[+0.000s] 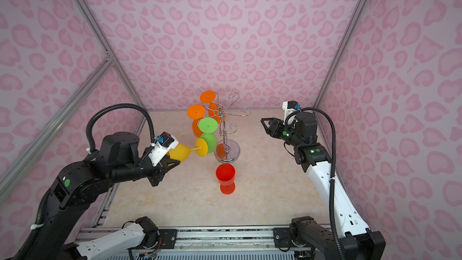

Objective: Take the wine glass off the wine glass rack
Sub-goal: 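Swing the yellow glass down with the left gripper while the right arm withdraws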

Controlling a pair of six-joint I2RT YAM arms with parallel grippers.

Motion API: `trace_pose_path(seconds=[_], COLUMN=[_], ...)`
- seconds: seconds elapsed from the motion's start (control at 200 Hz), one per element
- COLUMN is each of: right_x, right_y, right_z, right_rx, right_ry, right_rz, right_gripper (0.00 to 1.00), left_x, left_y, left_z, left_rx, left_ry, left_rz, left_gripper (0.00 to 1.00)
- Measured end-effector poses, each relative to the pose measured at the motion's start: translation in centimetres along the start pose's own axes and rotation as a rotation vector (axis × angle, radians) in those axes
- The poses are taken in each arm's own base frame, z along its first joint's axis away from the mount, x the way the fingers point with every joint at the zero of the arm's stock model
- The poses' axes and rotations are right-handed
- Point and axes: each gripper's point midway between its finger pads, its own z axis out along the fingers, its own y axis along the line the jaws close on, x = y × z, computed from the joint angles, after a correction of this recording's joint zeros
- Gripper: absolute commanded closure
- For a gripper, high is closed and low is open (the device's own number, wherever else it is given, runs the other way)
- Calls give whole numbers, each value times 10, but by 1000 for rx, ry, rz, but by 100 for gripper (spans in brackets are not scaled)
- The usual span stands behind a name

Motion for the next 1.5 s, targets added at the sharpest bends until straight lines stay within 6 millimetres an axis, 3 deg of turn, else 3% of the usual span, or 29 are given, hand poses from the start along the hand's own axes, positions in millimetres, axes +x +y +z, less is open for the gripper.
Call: trace_pose_path(seconds=[0.78,0.98,1.175,1.5], right_x=[17,21,28,28], right_y=[-28,-32,-39,-40], right_z=[5,7,11,10], right_rx=[58,65,73,73], right_ry=[36,47,66,66], right_rz=[29,36,53,58], right_gripper=[50,50,50,50], left_x=[80,86,107,115], left_y=[-9,-14,-18,-25], left_z=[71,81,109,137], left_rx=[-21,-11,6,35], left_ry=[446,493,625,697], left_rz=[51,50,49,50], left_gripper=[98,98,98,98])
